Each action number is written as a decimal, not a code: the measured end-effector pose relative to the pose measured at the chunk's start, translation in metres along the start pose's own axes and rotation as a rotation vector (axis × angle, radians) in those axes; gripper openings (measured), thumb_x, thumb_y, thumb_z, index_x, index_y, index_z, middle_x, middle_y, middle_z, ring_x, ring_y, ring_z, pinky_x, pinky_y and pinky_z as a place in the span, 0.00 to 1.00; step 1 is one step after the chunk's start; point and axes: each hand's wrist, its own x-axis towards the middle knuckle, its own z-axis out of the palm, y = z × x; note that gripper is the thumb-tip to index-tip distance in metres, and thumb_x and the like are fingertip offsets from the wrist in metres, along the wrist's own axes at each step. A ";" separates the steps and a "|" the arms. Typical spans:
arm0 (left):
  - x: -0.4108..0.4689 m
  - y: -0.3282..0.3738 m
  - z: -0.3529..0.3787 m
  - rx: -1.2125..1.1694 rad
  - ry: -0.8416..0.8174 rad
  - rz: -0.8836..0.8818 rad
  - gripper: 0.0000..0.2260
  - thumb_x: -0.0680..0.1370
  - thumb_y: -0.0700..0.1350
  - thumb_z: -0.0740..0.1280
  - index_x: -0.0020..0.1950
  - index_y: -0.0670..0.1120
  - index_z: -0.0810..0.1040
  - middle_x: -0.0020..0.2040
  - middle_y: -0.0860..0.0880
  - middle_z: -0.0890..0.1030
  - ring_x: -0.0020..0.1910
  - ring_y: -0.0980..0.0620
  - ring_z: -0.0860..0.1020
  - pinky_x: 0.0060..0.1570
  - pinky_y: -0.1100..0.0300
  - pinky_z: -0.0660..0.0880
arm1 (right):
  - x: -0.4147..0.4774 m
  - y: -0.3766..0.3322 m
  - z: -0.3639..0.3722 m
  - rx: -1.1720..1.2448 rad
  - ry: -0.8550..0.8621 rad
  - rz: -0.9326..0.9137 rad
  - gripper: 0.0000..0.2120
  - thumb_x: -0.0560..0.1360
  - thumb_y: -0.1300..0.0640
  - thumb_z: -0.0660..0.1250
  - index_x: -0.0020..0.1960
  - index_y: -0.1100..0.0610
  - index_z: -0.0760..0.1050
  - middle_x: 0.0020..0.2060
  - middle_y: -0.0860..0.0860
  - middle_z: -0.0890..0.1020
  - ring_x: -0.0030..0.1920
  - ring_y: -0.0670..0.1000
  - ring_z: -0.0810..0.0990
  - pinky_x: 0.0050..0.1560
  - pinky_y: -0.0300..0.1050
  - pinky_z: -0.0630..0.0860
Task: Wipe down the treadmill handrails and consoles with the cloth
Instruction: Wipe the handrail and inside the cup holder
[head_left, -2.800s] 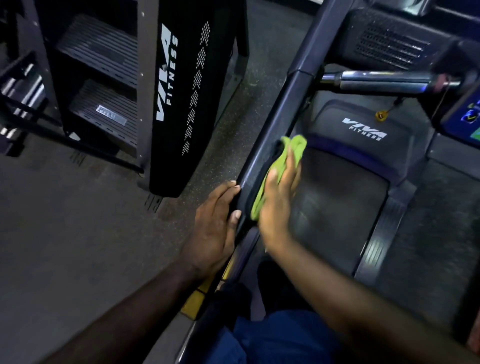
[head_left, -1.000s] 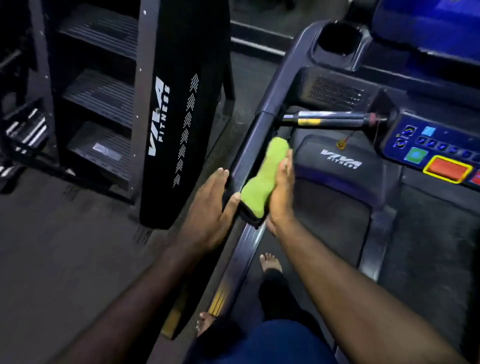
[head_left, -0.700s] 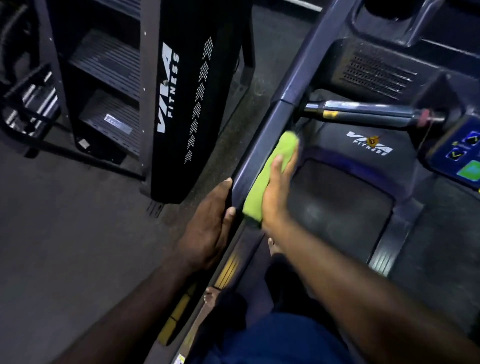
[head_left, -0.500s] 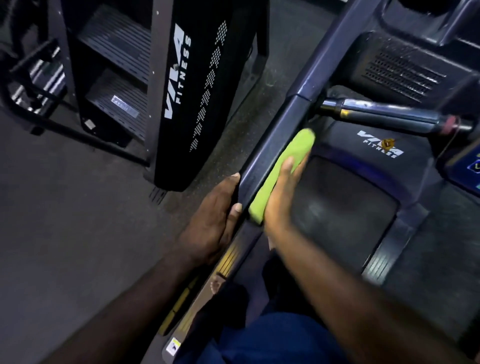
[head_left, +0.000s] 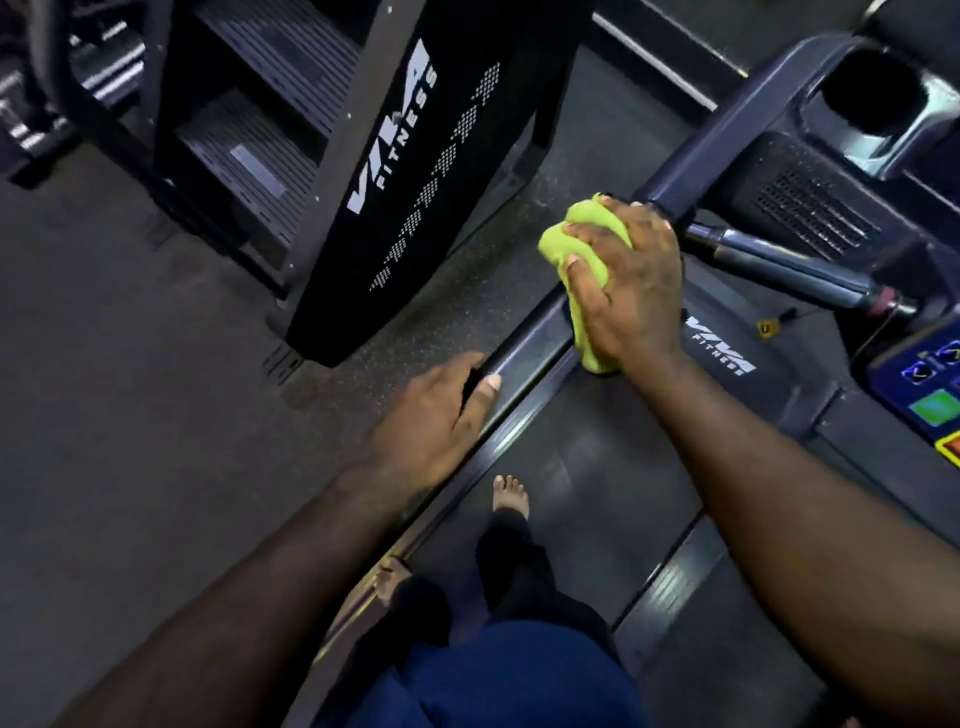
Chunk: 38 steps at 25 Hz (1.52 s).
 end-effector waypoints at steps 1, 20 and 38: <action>-0.019 -0.009 -0.003 -0.041 0.001 -0.027 0.25 0.86 0.65 0.52 0.76 0.54 0.71 0.69 0.50 0.79 0.67 0.50 0.77 0.67 0.53 0.74 | -0.012 -0.027 0.003 -0.015 0.023 0.095 0.16 0.80 0.45 0.66 0.66 0.45 0.82 0.74 0.50 0.76 0.75 0.59 0.71 0.77 0.62 0.63; -0.202 -0.142 -0.015 -0.974 0.352 -0.457 0.10 0.84 0.41 0.67 0.43 0.42 0.82 0.39 0.46 0.86 0.38 0.49 0.83 0.35 0.55 0.79 | -0.136 -0.192 0.001 -0.099 -0.488 -0.646 0.21 0.80 0.43 0.65 0.71 0.46 0.80 0.68 0.54 0.80 0.65 0.59 0.80 0.68 0.52 0.72; -0.166 -0.136 -0.019 -0.972 0.471 -0.648 0.28 0.73 0.72 0.57 0.52 0.50 0.79 0.50 0.48 0.84 0.50 0.44 0.82 0.58 0.37 0.79 | -0.039 -0.261 0.074 -0.774 -1.438 -0.503 0.21 0.85 0.44 0.57 0.70 0.52 0.77 0.70 0.57 0.78 0.66 0.60 0.78 0.68 0.58 0.75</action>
